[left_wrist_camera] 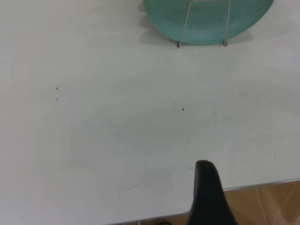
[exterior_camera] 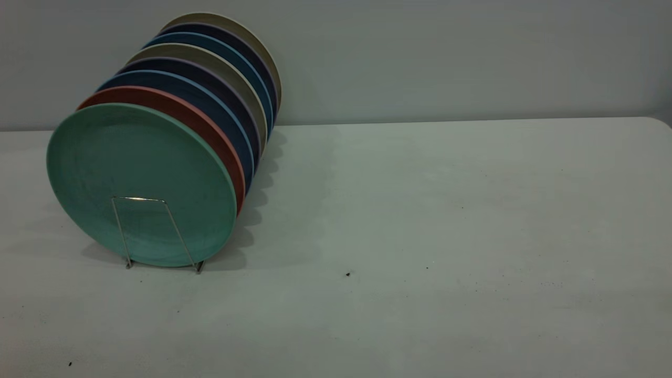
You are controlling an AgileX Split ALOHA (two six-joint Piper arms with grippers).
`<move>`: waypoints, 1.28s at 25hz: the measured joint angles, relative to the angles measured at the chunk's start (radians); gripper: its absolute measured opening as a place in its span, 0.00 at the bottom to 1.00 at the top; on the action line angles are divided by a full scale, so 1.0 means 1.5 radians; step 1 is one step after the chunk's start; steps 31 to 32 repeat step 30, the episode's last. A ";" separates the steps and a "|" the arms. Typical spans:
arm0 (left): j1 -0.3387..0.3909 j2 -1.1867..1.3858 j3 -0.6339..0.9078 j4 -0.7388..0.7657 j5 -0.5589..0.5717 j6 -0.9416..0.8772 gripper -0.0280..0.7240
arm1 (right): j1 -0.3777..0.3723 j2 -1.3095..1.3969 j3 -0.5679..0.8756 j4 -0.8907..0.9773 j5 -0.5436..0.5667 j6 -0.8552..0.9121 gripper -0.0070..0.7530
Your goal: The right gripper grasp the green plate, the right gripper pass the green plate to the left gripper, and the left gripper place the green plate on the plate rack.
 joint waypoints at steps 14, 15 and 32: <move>0.000 -0.032 0.000 0.000 0.001 0.000 0.73 | -0.038 0.000 0.000 0.001 0.001 0.001 0.61; 0.000 -0.032 0.000 0.000 0.001 0.000 0.73 | -0.038 0.000 0.000 0.002 0.001 0.001 0.61; 0.000 -0.032 0.000 0.000 0.001 -0.001 0.73 | -0.038 0.000 0.000 0.002 0.001 0.001 0.61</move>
